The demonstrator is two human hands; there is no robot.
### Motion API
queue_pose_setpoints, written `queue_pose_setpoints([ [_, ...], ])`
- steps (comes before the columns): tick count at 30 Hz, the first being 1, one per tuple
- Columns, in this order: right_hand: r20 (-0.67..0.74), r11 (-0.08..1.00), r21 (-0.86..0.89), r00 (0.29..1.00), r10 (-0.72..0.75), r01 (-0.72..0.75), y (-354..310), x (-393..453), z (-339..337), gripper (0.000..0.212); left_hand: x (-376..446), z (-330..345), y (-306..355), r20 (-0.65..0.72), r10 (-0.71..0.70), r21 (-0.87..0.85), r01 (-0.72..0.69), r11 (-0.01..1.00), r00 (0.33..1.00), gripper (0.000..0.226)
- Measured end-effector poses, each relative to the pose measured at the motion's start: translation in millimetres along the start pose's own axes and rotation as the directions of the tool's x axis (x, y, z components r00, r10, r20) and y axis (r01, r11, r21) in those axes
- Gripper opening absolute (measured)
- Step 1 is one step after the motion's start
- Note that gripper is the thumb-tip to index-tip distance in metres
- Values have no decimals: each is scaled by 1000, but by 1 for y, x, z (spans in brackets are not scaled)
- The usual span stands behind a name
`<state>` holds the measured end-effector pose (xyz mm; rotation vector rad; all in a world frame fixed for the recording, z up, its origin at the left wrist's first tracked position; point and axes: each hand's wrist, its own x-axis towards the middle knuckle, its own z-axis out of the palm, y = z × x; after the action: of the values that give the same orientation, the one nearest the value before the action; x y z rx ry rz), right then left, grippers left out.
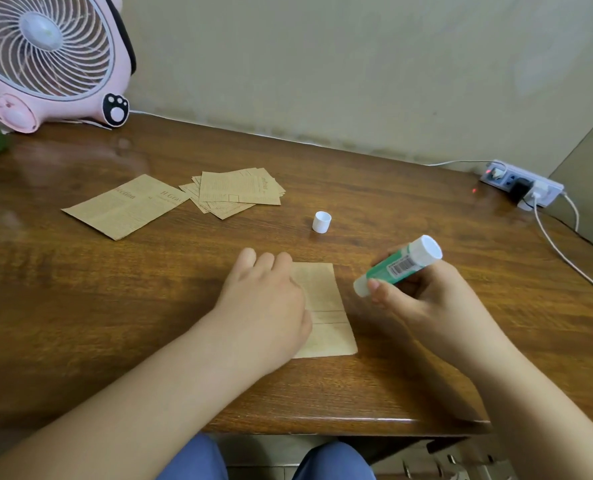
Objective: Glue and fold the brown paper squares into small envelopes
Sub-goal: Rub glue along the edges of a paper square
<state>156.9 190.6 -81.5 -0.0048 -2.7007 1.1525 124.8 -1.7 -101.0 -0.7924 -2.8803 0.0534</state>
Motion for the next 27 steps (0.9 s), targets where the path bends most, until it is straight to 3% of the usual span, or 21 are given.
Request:
queue_pose_setpoints([
  [7,56,993,-117,998,-15,21,-10,35,19,14,12,2,-8,27,-5,-43,6,999,1000,64],
  [10,98,984,-170,994,-44,60,-12,50,27,18,19,2,-14,93,11,-63,-5,998,996,68],
  [20,186,941,-307,979,-84,140,-11,51,27,13,24,4,-19,83,49,-94,-42,995,995,68],
  [24,45,969,-238,997,-64,73,-8,56,17,14,26,4,-20,76,79,-103,-71,992,994,67],
  [27,64,975,-213,997,-50,62,-10,58,13,18,27,6,-21,65,121,-121,-112,986,991,66],
])
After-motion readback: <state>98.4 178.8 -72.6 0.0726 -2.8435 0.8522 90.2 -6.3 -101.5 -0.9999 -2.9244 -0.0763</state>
